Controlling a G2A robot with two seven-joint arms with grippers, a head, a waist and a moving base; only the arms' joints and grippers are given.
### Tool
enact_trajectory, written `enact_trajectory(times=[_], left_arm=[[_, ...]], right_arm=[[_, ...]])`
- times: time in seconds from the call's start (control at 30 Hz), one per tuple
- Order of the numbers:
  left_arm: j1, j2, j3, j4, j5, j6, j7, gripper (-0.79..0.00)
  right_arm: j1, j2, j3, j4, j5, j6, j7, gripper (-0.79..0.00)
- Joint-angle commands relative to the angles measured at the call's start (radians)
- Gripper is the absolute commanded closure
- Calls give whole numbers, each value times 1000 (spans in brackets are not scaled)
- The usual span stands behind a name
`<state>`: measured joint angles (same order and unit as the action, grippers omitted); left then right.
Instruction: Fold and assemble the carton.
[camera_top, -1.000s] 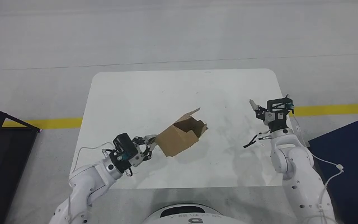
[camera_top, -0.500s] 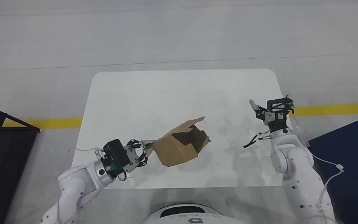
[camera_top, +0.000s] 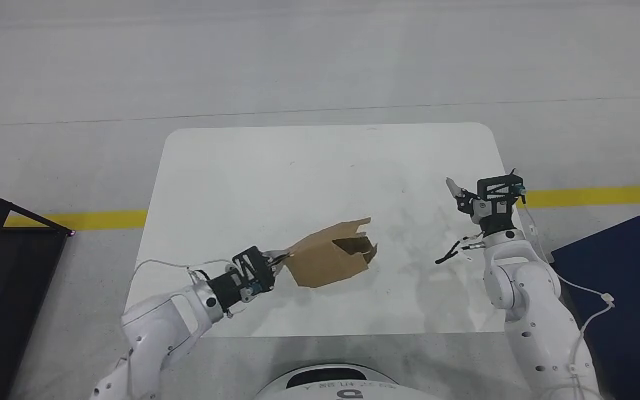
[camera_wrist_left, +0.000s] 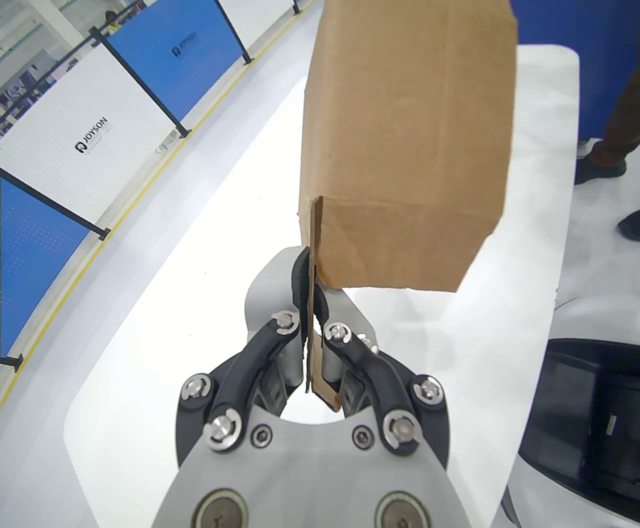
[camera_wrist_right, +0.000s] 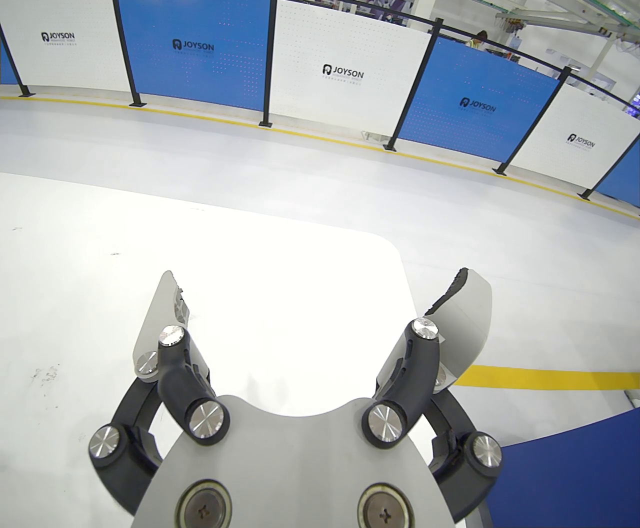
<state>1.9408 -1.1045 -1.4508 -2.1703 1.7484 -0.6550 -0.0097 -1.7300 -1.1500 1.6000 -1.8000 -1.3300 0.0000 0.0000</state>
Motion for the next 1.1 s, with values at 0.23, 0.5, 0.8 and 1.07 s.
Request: enact_trajectory(times=[0.23,0.5,0.8,1.07], left_arm=[[0,0,24,-7,8,4,-11,0],[0,0,24,-7,8,4,-11,0],[-5,0,26,-11,12,8,-8,0],[-26,13,65,-95,206,10,22,0]], right_arm=[[0,0,0,0,0,0,0,-785],[-2,0,0,-13,5,-27,-13,-785],[-62,6,34,-90,170,-312,-79,-785],[-100,25,88,-126,267,-658,-68,-785]])
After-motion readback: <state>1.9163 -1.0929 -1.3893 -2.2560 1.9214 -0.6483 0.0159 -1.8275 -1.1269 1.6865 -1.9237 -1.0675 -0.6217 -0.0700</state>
